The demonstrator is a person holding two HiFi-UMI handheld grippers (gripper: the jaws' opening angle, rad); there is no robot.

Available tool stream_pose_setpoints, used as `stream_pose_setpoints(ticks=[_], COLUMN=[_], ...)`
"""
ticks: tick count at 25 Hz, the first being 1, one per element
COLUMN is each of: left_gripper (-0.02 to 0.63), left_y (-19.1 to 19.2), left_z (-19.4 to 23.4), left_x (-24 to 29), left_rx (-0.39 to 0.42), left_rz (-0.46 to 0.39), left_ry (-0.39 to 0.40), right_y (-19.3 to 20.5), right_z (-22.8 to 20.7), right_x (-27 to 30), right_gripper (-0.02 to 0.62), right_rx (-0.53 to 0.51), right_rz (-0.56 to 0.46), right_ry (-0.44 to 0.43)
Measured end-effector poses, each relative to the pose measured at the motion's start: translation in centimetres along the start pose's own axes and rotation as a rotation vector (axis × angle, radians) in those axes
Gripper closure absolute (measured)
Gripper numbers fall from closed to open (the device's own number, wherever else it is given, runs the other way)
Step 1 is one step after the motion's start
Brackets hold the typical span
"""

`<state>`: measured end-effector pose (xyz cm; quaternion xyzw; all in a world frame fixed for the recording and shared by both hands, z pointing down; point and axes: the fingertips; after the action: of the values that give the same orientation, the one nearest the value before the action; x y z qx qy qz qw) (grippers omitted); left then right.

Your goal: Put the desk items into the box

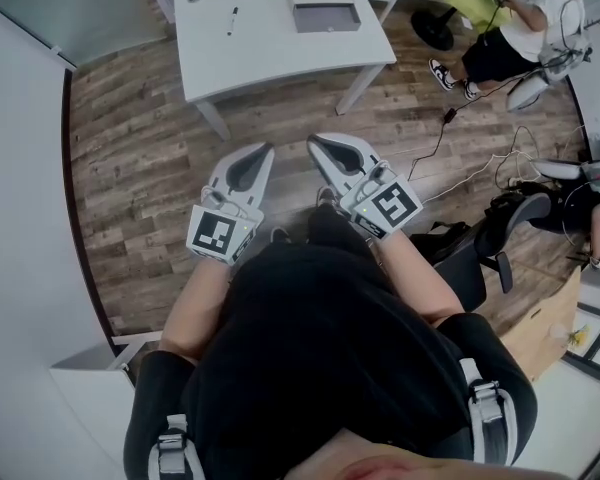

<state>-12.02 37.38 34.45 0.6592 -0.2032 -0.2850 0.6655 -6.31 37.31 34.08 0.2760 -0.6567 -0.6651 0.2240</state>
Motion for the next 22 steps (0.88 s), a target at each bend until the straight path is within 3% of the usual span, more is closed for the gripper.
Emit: stream_pose_setpoints(ticks=[8,22], left_gripper=[0.594,0.594], left_y=[0.8,0.8], left_z=[5.8,17.9], left_x=[2.9,12.7], left_rx=[0.019,0.062], left_rz=[0.006,0.002], left_ry=[-0.046,-0.127], right_y=[1.0,1.5], right_z=[-3.8,-15.8], right_x=[5.0,15.0], right_gripper=[0.579,0.58], right_rx=[-0.001,0.027], right_rz=[0.007,-0.032], right_ry=[-0.045,-0.107])
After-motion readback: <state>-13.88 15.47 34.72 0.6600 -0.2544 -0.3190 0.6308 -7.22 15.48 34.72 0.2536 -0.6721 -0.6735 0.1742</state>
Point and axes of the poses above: the fingertips, and each gripper's own axes: x forward along the fingers, z to its left, y out of its underside, and after that the axes turned 7 degrees about -z, right-handed
